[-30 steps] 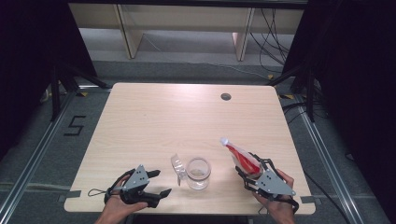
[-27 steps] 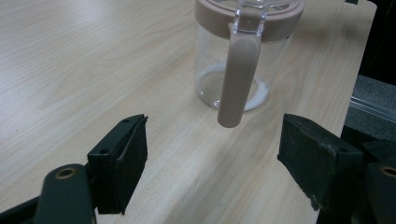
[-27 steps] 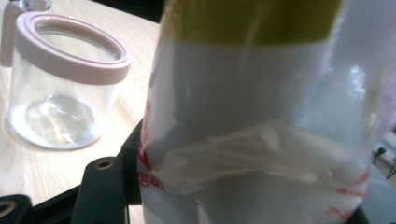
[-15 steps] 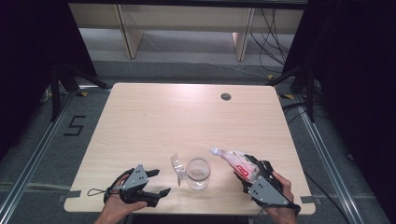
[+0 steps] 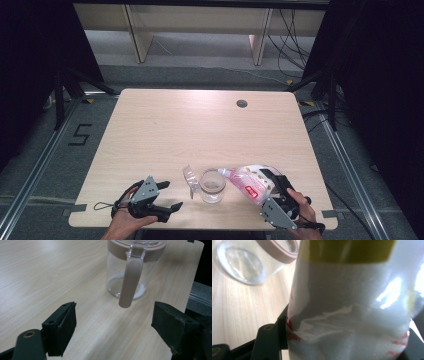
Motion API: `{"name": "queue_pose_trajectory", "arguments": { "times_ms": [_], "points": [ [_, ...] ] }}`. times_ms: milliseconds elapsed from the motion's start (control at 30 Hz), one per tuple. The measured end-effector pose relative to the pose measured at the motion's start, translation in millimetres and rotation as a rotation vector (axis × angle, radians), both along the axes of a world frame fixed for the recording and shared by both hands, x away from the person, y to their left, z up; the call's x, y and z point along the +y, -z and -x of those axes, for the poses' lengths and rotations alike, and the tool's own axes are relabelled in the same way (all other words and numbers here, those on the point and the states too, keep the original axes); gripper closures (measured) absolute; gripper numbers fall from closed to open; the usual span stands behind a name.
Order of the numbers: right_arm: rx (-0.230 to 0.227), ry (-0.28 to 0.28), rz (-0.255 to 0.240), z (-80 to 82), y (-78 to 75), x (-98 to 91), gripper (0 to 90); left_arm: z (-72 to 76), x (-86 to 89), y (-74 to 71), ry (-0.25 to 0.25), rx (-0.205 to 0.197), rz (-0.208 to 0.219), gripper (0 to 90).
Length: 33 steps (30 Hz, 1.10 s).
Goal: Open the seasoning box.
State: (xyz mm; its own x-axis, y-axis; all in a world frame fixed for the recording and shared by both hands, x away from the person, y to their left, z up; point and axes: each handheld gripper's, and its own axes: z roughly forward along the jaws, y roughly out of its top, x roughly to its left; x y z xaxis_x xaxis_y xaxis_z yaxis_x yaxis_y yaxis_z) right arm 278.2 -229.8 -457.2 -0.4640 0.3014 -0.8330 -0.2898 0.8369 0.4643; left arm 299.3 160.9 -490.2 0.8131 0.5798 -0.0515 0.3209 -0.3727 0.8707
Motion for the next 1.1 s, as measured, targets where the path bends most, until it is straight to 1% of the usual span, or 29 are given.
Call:
{"name": "queue_pose_trajectory", "arguments": {
  "times_ms": [33, 67, 133, 167, 200, 233, 267, 300, 333, 367, 400, 433, 467, 500, 533, 567, 600, 667, 733, 767, 800, 833, 867, 900, 933, 967, 1000, 1067, 1100],
  "points": [
    [-0.024, -0.005, 0.027, 0.5, 1.4, 2.9, 39.8, 0.2, -0.6, 0.1, -0.002, 0.002, 0.008, 18.7],
    [-0.030, 0.003, 0.051, 1.9, 1.6, 4.3, 39.9, 0.0, 0.1, -0.2, 0.002, 0.000, -0.001, 18.7],
    [-0.051, -0.011, 0.113, 2.3, 0.7, 7.6, 39.9, 0.0, -0.7, 0.5, 0.001, 0.003, 0.012, 18.6],
    [-0.027, 0.004, 0.088, 4.1, 3.7, 8.2, 40.0, 0.0, -0.8, 0.4, 0.001, 0.002, 0.012, 18.6],
    [-0.061, -0.017, 0.135, 3.1, 1.1, 9.2, 40.1, 0.2, -0.9, 0.3, 0.000, 0.002, 0.011, 18.6],
    [-0.065, -0.012, 0.149, 3.9, 1.4, 10.2, 40.1, 1.6, -1.7, 0.6, -0.018, 0.017, 0.019, 18.7],
    [-0.102, -0.038, 0.202, 2.3, -1.7, 11.3, 40.2, 1.2, -1.6, 0.7, -0.010, 0.022, 0.022, 18.7],
    [-0.049, 0.004, 0.129, 4.9, 4.8, 11.1, 40.2, 1.0, -1.0, 0.6, -0.009, 0.022, 0.013, 18.7],
    [-0.067, -0.004, 0.152, 4.2, 2.9, 11.2, 40.3, 1.1, -1.3, 0.6, -0.010, 0.022, 0.016, 18.7],
    [-0.050, 0.011, 0.130, 5.1, 4.9, 11.1, 40.3, 0.7, -0.6, 0.5, -0.011, 0.017, 0.001, 18.7],
    [-0.051, 0.011, 0.138, 5.1, 4.4, 11.2, 40.4, 1.4, -2.0, 0.8, -0.013, 0.018, 0.023, 18.7],
    [-0.054, 0.020, 0.150, 5.2, 3.6, 10.8, 40.4, 1.3, -1.8, 0.6, -0.009, 0.024, 0.022, 18.7],
    [-0.060, 0.023, 0.160, 5.2, 3.2, 10.8, 40.4, 0.5, -0.3, 0.2, -0.009, 0.019, -0.003, 18.7],
    [-0.066, 0.011, 0.173, 4.2, 3.2, 11.2, 40.5, 1.3, -2.1, 0.9, -0.014, 0.018, 0.023, 18.7],
    [-0.085, -0.005, 0.222, 3.4, 0.1, 11.6, 40.5, 0.6, -0.2, 0.1, -0.012, 0.009, -0.014, 18.7],
    [-0.073, 0.014, 0.200, 5.1, 2.2, 11.4, 40.5, 2.0, -2.2, 0.8, -0.021, 0.021, 0.018, 18.7],
    [-0.103, 0.011, 0.226, 5.2, 0.1, 11.9, 40.5, 1.7, -1.9, 0.9, -0.015, 0.025, 0.015, 18.7],
    [-0.085, 0.029, 0.206, 6.3, 2.0, 12.0, 40.6, 1.6, -1.9, 0.8, -0.015, 0.024, 0.014, 18.8],
    [-0.112, 0.012, 0.253, 6.0, 2.0, 13.9, 40.7, 0.2, -1.7, 0.9, 0.005, 0.010, 0.007, 19.0],
    [-0.135, 0.005, 0.292, 6.0, -0.5, 14.7, 40.7, 0.5, -1.9, 0.9, 0.002, 0.013, 0.010, 19.0],
    [-0.115, 0.020, 0.256, 7.0, 2.4, 14.5, 40.8, 0.6, -1.8, 0.7, 0.000, 0.010, 0.009, 19.0],
    [-0.119, 0.021, 0.262, 7.3, 2.3, 14.9, 40.8, 0.5, -1.8, 0.8, 0.001, 0.010, 0.009, 19.0],
    [-0.144, 0.002, 0.303, 6.8, 0.3, 15.9, 40.9, 0.0, -1.4, 0.9, 0.007, 0.010, 0.000, 19.0],
    [-0.149, 0.006, 0.315, 7.6, 1.5, 16.9, 40.9, 0.0, -1.4, 0.9, 0.008, 0.010, -0.001, 19.1],
    [-0.180, -0.014, 0.382, 6.9, -2.8, 18.9, 41.0, 0.1, -1.5, 0.9, 0.007, 0.011, -0.001, 19.1],
    [-0.174, -0.009, 0.371, 7.2, -1.6, 19.3, 41.0, 0.3, -2.1, 1.0, 0.004, 0.012, 0.008, 19.0],
    [-0.152, 0.011, 0.329, 8.2, 2.7, 19.2, 41.1, 0.4, -2.1, 1.0, 0.005, 0.011, 0.008, 19.1],
    [-0.155, 0.013, 0.356, 8.1, 3.6, 21.1, 41.2, 0.2, -1.4, 0.7, 0.006, 0.007, 0.002, 19.1],
    [-0.168, 0.011, 0.358, 8.4, 3.8, 21.8, 41.3, 0.9, -2.1, 1.3, -0.007, 0.021, 0.013, 19.1]
  ]
}}
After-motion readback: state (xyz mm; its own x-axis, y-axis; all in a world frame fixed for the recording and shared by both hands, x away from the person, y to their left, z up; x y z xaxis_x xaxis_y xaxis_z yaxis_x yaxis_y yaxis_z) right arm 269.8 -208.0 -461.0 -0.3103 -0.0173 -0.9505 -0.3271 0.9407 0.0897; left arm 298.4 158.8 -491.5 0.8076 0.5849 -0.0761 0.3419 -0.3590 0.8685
